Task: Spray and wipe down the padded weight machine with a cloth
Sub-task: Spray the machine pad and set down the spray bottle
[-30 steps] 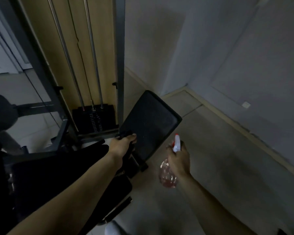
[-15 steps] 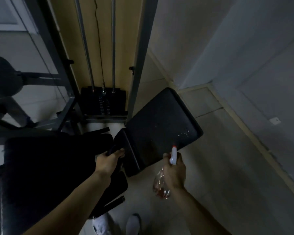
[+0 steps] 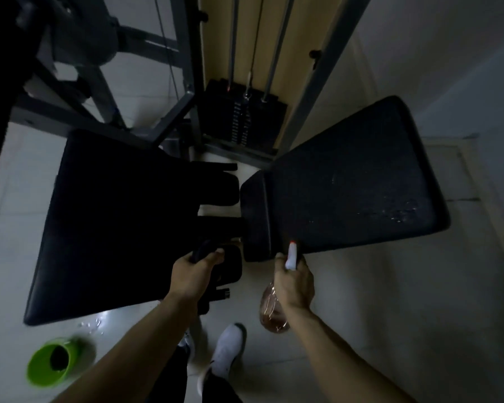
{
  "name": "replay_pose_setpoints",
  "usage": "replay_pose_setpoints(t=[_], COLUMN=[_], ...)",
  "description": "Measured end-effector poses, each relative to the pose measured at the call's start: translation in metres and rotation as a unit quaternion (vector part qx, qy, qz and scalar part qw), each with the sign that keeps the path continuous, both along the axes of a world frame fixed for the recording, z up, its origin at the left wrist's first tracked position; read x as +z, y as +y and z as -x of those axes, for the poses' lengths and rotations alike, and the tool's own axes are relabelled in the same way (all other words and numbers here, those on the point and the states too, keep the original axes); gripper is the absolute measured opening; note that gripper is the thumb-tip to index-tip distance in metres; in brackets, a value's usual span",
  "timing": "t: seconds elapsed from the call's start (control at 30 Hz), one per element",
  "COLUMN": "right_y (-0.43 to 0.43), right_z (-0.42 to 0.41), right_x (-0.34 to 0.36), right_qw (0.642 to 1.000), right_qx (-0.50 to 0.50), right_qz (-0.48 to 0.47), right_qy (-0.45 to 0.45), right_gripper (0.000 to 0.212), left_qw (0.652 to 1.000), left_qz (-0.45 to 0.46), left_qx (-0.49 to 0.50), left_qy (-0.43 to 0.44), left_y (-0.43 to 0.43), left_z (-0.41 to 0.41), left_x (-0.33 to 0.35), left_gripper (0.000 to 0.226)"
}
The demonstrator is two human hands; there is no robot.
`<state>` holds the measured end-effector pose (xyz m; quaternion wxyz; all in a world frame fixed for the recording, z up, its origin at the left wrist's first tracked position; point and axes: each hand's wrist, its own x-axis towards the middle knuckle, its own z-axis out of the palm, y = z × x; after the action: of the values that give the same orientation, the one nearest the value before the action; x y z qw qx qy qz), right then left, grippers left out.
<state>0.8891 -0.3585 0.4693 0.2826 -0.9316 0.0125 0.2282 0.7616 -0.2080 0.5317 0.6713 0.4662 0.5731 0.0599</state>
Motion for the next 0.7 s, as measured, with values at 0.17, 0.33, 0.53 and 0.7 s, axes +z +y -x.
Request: replay_pose_setpoints(t=[0.17,0.33,0.53,0.7], right_y=[0.023,0.046,0.052,0.094], right_z=[0.008,0.015,0.025,0.020], right_x=[-0.054,-0.106,-0.084,0.034], right_qw=[0.998,0.991,0.996,0.970], right_qx=[0.065,0.104,0.078,0.138], right_qz=[0.004,0.073,-0.016,-0.200], right_qy=[-0.002,0.038,0.040,-0.003], right_gripper=[0.054,0.052,0.057,0.045], left_qw=[1.000,0.999,0.998,0.994], left_qz=[-0.016,-0.023,-0.034,-0.039], left_qx=[0.015,0.026,0.056,0.103], left_qy=[0.000,-0.002,0.003,-0.023], left_y=[-0.006,-0.006,0.011,0.055], left_z=[0.007,0.013,0.021,0.027], left_x=[-0.032,-0.062,-0.043,0.053], left_gripper=[0.031,0.026,0.018,0.018])
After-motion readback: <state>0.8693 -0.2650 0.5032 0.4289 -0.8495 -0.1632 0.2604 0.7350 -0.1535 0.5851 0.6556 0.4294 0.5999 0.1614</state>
